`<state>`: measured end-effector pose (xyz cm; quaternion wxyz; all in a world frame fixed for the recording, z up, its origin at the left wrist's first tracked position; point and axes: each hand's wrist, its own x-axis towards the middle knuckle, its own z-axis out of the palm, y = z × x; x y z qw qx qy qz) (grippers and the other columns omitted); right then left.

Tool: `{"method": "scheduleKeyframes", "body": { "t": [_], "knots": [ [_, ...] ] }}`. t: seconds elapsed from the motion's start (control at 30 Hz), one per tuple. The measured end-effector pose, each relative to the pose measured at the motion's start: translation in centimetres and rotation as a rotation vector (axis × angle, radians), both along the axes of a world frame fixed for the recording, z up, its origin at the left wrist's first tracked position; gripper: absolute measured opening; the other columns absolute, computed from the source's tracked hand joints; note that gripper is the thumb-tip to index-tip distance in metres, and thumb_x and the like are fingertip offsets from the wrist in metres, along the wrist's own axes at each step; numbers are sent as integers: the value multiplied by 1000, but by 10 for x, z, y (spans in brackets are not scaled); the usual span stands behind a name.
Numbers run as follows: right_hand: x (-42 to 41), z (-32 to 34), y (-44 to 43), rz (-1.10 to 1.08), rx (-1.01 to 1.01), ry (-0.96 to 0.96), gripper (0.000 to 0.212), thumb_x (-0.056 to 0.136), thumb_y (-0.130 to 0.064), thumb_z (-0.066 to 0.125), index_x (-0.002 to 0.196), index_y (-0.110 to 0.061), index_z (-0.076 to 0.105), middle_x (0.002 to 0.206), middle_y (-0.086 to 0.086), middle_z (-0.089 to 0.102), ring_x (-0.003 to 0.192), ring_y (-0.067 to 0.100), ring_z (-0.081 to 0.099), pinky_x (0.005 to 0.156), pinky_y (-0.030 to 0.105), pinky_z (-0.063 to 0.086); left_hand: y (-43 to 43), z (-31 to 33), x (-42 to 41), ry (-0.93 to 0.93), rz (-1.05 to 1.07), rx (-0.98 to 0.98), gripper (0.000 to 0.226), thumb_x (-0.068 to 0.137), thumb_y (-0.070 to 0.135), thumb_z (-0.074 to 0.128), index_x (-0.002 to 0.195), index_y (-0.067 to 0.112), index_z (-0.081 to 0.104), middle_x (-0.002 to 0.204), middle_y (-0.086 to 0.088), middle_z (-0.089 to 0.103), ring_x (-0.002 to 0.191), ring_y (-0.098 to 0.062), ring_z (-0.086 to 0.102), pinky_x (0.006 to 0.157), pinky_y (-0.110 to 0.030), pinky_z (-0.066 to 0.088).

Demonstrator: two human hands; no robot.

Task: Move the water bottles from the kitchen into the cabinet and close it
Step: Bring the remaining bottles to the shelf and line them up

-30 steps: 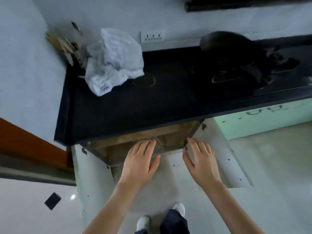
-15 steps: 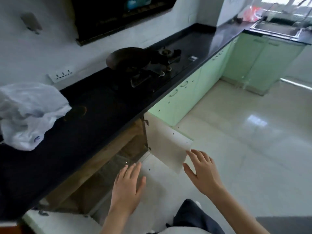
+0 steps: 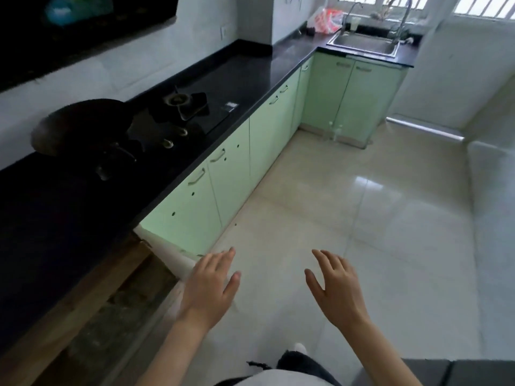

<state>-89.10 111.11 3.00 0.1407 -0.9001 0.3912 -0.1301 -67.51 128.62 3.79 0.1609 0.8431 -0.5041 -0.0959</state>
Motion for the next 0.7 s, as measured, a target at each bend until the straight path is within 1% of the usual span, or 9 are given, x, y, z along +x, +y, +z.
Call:
{"method": "scheduleKeyframes", "body": {
  "t": [0.1, 0.17, 0.33, 0.43, 0.57, 0.63, 0.7],
  "knots": [
    [-28, 0, -62, -60, 5, 22, 57, 93, -50, 39, 128, -10, 61, 119, 8, 67, 111, 32, 60, 90, 45, 51, -78, -2, -26, -2, -82, -33, 56, 96, 45, 34, 134, 11, 57, 127, -5, 65, 117, -25, 59, 103, -40, 46],
    [-41, 6, -102, -112, 7, 13, 57, 93, -49, 39, 128, -10, 61, 118, 9, 67, 109, 33, 61, 89, 45, 51, -128, 3, -36, 6, -130, -58, 54, 95, 44, 36, 132, 10, 58, 123, -6, 66, 114, -25, 61, 100, -40, 48],
    [-46, 26, -195, -214, -61, -77, 55, 93, -45, 42, 125, -6, 63, 116, 11, 68, 107, 33, 62, 88, 45, 52, -240, 26, -23, -31, -193, -141, 52, 95, 42, 38, 129, 10, 60, 117, -7, 67, 108, -26, 62, 94, -40, 51],
    [-34, 22, -244, -254, -69, -89, 55, 93, -45, 41, 125, -6, 63, 115, 11, 68, 107, 32, 62, 89, 46, 52, -303, 24, -3, -41, -224, -142, 51, 94, 40, 40, 128, 8, 61, 113, -7, 68, 105, -26, 63, 88, -38, 52],
    [-5, -3, -307, -291, -27, -43, 55, 92, -46, 40, 124, -7, 64, 114, 9, 69, 104, 31, 63, 86, 44, 52, -380, 0, 26, -28, -266, -111, 52, 93, 41, 40, 127, 9, 62, 112, -6, 69, 104, -27, 64, 85, -38, 54],
    [17, -14, -342, -309, -3, -16, 55, 92, -46, 40, 124, -8, 64, 113, 8, 70, 102, 30, 64, 84, 43, 53, -421, -13, 46, -13, -289, -94, 53, 93, 42, 39, 127, 10, 62, 114, -6, 69, 106, -28, 64, 86, -39, 54],
    [42, -16, -382, -341, 27, -2, 55, 92, -47, 38, 124, -9, 63, 113, 7, 70, 101, 29, 65, 83, 42, 52, -467, -18, 72, 9, -317, -68, 55, 93, 45, 37, 131, 11, 60, 120, -6, 68, 113, -29, 62, 92, -41, 52]
  ]
}}
